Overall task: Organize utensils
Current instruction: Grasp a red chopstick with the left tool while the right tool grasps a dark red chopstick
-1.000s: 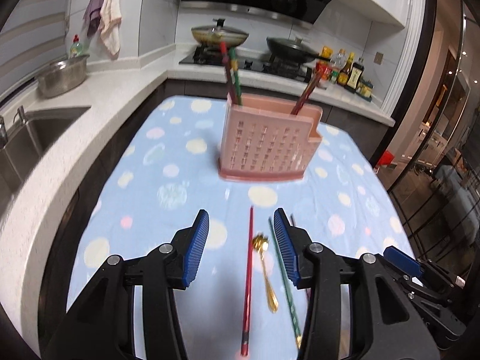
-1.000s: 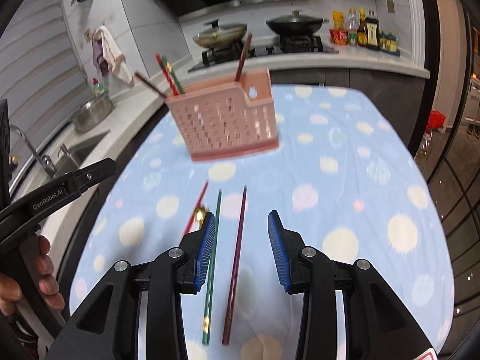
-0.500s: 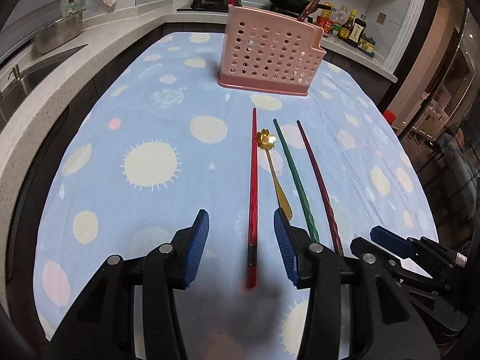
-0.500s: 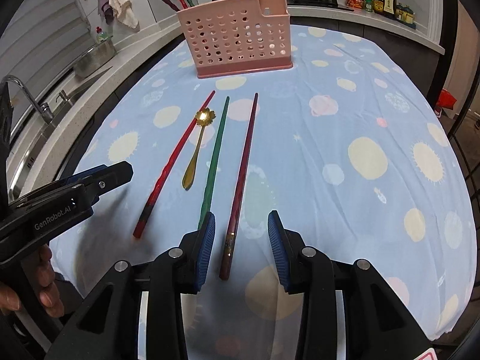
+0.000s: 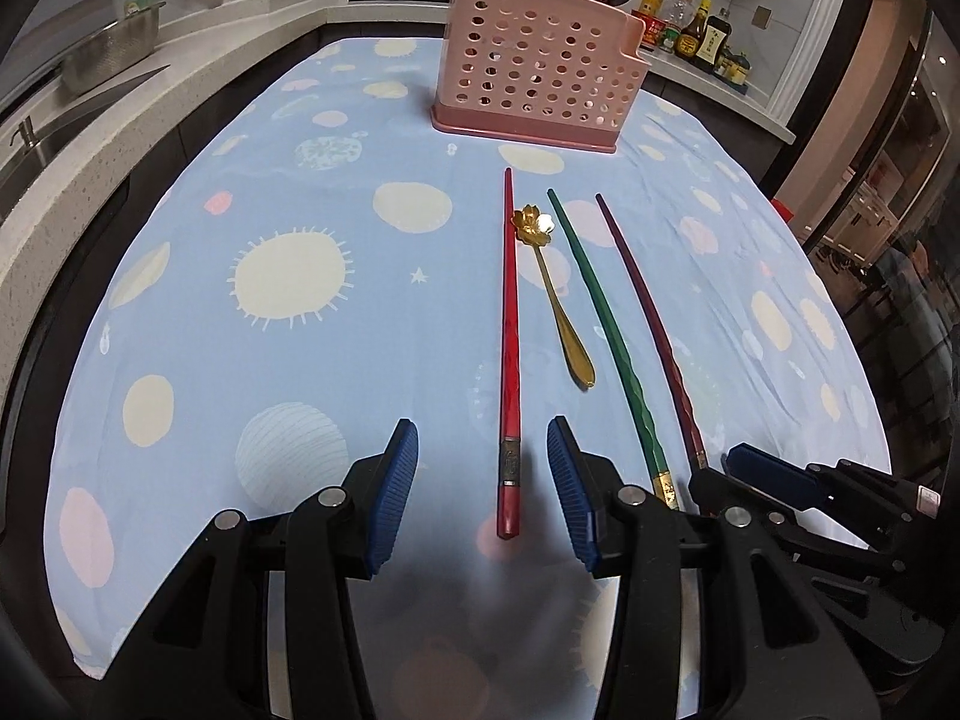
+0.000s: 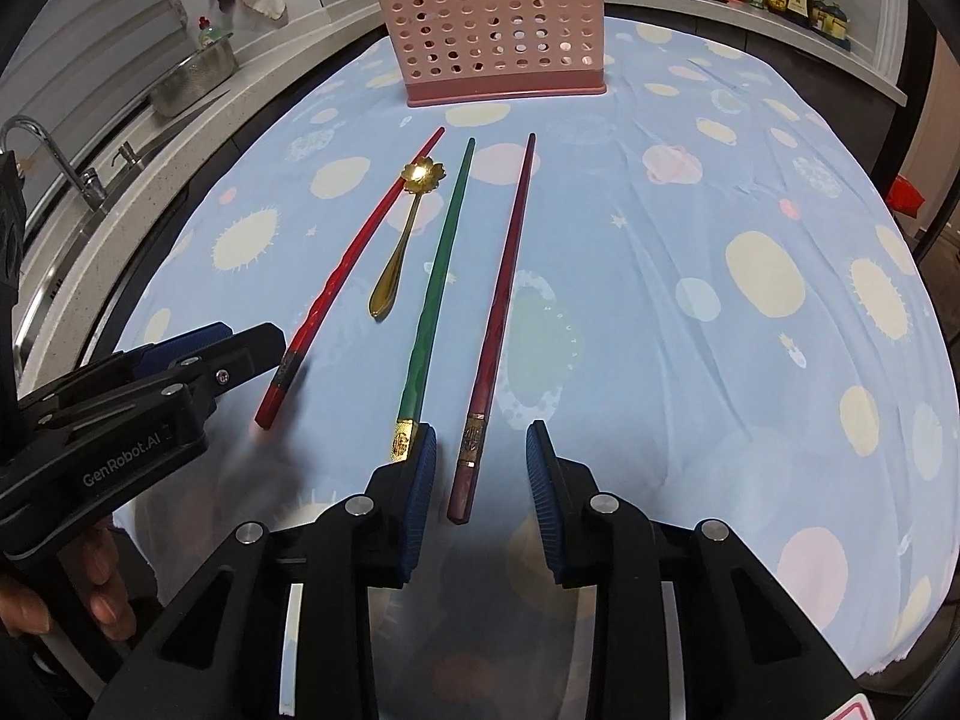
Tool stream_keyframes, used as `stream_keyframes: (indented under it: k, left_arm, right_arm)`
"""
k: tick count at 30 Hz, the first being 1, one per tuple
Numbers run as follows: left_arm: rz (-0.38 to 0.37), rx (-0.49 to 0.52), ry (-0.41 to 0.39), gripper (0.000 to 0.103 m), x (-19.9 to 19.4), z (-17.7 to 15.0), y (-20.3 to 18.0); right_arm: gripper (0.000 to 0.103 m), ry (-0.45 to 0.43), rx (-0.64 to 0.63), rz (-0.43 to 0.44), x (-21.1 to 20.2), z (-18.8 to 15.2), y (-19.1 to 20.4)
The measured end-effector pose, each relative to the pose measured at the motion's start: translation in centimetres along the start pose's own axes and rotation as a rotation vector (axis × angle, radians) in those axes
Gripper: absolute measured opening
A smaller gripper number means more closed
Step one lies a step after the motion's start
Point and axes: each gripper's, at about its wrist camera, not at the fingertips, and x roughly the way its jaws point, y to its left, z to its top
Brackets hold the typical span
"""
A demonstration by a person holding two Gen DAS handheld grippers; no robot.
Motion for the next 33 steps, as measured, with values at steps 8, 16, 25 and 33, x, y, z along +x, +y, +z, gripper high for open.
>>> stream_keyframes:
  k: [8,16,25,33]
  left_arm:
    - [-0.012,0.015,0.009,0.042,0.2,-0.3,-0.3]
    - [-0.022,0.023,0.028,0.043,0.6,-0.8,-0.5]
    - [-0.037,0.015,0.032,0.042,0.8,-1.5,-0.3]
    - [-0.021,0.016,0.014,0.033,1.1,-1.2,-0.4]
  right_arm:
    - [0.019,0.006,-0.008,-0.023,0.4,0.0,-0.2]
    - [0.012,0.002,-0.004,-0.033,0.5,0.0,-0.4]
    - [0.007,-0.005,0.016,-0.029,0.3,-0.2,-0.9]
    - [0.007,-0.005,0.021,-0.024,0.3,-0.2,-0.9]
